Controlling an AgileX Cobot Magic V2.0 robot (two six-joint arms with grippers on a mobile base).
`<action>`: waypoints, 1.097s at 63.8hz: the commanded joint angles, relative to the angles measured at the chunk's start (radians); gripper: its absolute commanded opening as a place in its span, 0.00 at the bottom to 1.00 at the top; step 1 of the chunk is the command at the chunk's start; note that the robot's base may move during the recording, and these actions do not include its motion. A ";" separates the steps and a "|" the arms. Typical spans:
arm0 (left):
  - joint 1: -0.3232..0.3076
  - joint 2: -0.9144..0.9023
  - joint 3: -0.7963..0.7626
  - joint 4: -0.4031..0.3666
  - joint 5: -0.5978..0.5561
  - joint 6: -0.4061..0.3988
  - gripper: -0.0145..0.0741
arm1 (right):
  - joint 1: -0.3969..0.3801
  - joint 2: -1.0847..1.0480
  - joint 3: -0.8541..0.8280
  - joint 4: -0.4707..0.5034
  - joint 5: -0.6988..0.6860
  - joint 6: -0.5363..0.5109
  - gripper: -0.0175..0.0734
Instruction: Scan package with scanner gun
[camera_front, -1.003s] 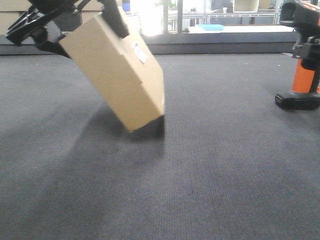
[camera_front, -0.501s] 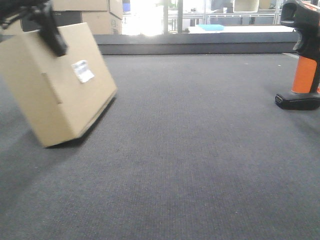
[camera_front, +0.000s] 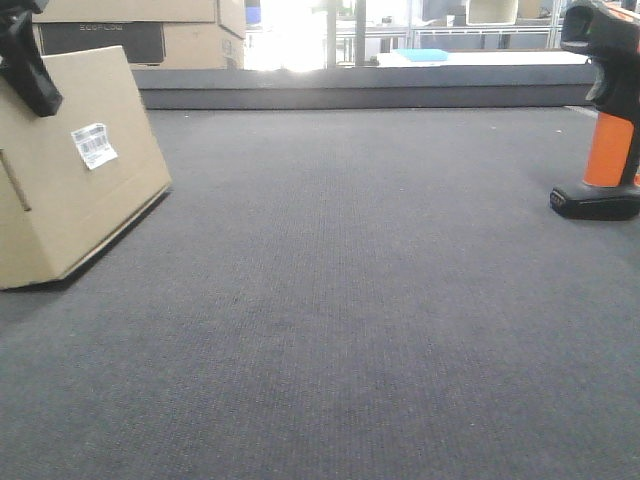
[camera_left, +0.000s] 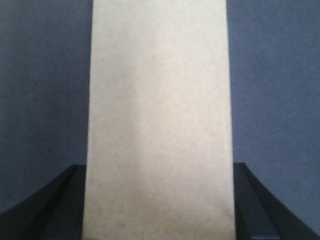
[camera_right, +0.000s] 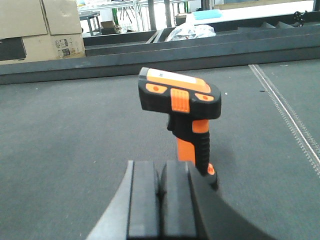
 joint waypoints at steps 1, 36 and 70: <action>0.004 -0.015 -0.030 0.044 -0.021 -0.003 0.04 | 0.001 -0.042 0.004 -0.010 0.051 -0.010 0.01; 0.004 0.004 -0.064 0.235 -0.012 -0.086 0.04 | 0.001 -0.092 0.001 -0.010 0.073 -0.010 0.01; 0.004 0.011 -0.062 0.228 0.008 -0.110 0.38 | 0.001 -0.092 0.001 -0.010 0.073 -0.010 0.01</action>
